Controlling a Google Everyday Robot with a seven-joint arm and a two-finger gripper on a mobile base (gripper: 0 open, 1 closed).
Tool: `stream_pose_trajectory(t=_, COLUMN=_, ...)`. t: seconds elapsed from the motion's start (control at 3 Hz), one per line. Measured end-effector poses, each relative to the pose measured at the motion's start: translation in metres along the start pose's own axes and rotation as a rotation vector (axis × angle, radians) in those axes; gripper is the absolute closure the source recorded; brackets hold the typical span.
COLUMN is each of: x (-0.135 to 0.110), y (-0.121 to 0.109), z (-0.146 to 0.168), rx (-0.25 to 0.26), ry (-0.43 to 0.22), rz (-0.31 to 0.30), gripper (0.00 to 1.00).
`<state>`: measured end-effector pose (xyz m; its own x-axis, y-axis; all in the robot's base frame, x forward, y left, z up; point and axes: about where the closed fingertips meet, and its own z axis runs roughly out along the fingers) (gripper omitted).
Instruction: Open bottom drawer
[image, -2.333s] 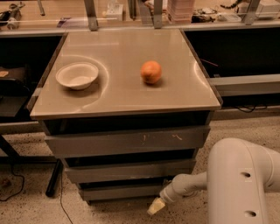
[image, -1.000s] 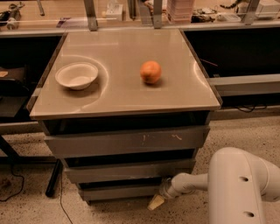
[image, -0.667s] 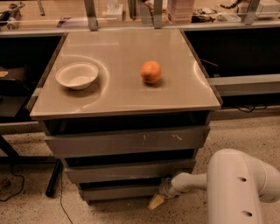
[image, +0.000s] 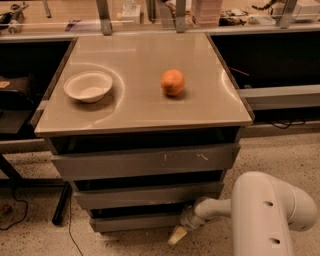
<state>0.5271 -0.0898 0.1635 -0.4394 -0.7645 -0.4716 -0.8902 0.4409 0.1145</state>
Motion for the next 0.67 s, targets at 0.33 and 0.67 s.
stream_pose_trajectory(t=0.33, x=0.001, y=0.003, z=-0.003, rx=-0.007, ry=0.007, rz=-0.001, gripper=0.00)
stream_pose_trajectory(t=0.67, x=0.024, y=0.023, z=-0.015, rx=-0.068, ry=0.050, rz=-0.002, gripper=0.00)
